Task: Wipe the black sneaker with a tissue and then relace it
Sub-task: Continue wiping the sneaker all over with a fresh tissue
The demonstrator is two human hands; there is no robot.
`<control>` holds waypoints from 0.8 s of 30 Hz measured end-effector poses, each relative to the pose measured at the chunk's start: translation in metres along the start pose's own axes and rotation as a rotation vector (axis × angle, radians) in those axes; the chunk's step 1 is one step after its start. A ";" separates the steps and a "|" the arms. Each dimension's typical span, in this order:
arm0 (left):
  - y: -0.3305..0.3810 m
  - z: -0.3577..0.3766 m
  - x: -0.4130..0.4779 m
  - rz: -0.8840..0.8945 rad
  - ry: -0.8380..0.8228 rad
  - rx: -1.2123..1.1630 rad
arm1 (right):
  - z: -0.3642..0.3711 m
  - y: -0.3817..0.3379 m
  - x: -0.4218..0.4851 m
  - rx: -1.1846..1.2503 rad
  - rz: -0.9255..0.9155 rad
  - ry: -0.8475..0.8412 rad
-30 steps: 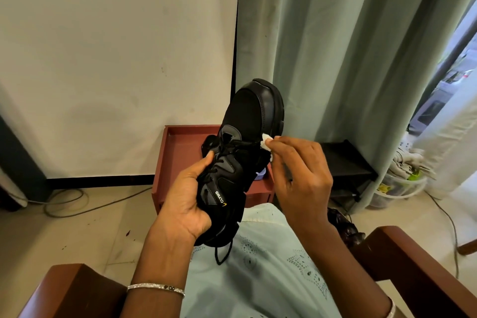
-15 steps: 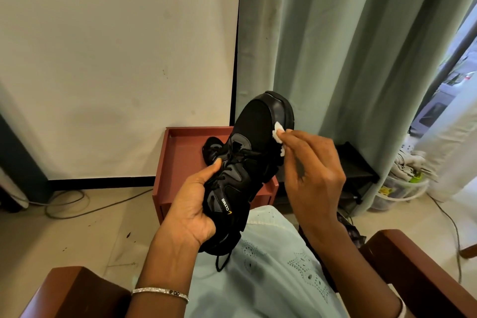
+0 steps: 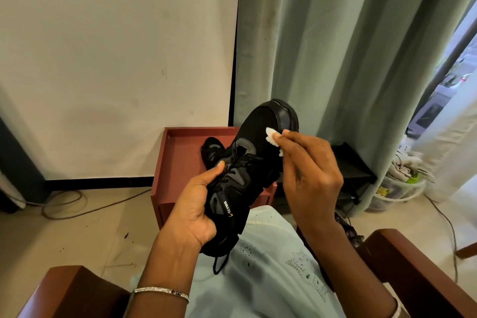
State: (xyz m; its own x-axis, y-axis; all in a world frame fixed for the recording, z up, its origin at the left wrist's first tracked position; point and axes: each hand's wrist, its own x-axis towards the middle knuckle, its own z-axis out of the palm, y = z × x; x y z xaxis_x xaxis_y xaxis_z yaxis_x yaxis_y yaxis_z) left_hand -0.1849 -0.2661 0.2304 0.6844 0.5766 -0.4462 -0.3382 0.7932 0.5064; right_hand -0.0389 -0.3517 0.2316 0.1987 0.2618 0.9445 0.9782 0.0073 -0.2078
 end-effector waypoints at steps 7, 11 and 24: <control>0.002 -0.002 -0.001 -0.010 0.001 0.026 | -0.003 -0.013 -0.042 0.063 -0.001 -0.078; 0.003 -0.001 -0.001 -0.011 0.020 0.014 | -0.004 -0.004 -0.035 0.065 -0.024 -0.105; 0.002 -0.002 0.001 0.018 0.000 0.039 | -0.008 0.001 -0.033 0.014 0.009 -0.051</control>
State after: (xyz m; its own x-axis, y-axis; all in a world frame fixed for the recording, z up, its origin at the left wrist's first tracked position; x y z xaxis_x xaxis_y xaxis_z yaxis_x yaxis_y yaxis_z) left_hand -0.1863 -0.2630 0.2291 0.6786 0.5905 -0.4367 -0.3247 0.7746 0.5428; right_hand -0.0440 -0.3677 0.2026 0.2033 0.3110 0.9284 0.9754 0.0178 -0.2196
